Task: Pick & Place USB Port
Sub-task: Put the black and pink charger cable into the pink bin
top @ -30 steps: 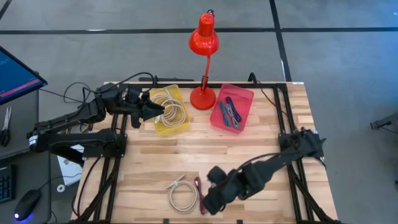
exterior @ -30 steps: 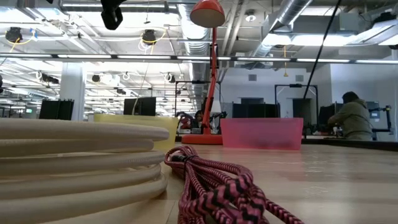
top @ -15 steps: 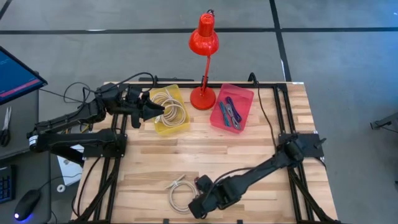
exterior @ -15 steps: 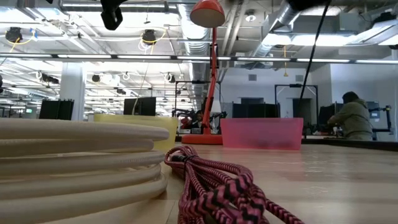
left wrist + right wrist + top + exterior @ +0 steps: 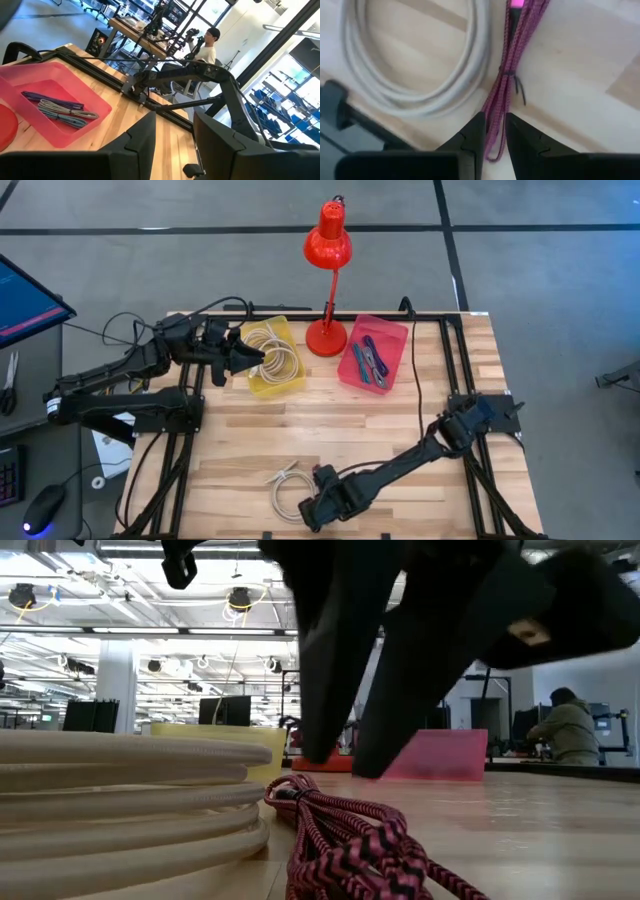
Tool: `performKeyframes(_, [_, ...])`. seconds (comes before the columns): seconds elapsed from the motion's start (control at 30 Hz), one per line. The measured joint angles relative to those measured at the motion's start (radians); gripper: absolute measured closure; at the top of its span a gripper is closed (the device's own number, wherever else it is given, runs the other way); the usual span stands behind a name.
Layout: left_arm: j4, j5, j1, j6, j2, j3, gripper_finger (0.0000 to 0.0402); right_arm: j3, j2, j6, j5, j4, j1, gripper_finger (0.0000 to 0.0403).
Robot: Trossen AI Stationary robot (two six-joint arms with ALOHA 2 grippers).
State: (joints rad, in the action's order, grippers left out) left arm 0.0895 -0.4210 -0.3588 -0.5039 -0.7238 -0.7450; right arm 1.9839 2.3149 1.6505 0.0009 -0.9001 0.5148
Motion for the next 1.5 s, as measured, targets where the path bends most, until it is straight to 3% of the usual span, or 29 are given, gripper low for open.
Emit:
performKeyframes(0.57, [0.000, 0.000, 0.000, -0.011, 0.000, 0.136, 0.0270, -0.009, -0.003, -0.025, -0.031, -0.026, -0.032, 0.0335])
performKeyframes(0.97, [-0.005, 0.000, 0.000, -0.028, 0.000, 0.141, 0.0270, -0.009, -0.003, -0.030, 0.007, 0.034, -0.031, 0.0334])
performKeyframes(1.33, [-0.008, 0.000, 0.000, -0.028, 0.000, 0.141, 0.0270, -0.009, -0.003, -0.050, 0.007, 0.011, -0.023, 0.0246])
performKeyframes(1.5, [-0.008, 0.000, 0.000, -0.028, 0.000, 0.141, 0.0270, -0.023, -0.004, -0.053, 0.007, 0.026, -0.023, 0.0236])
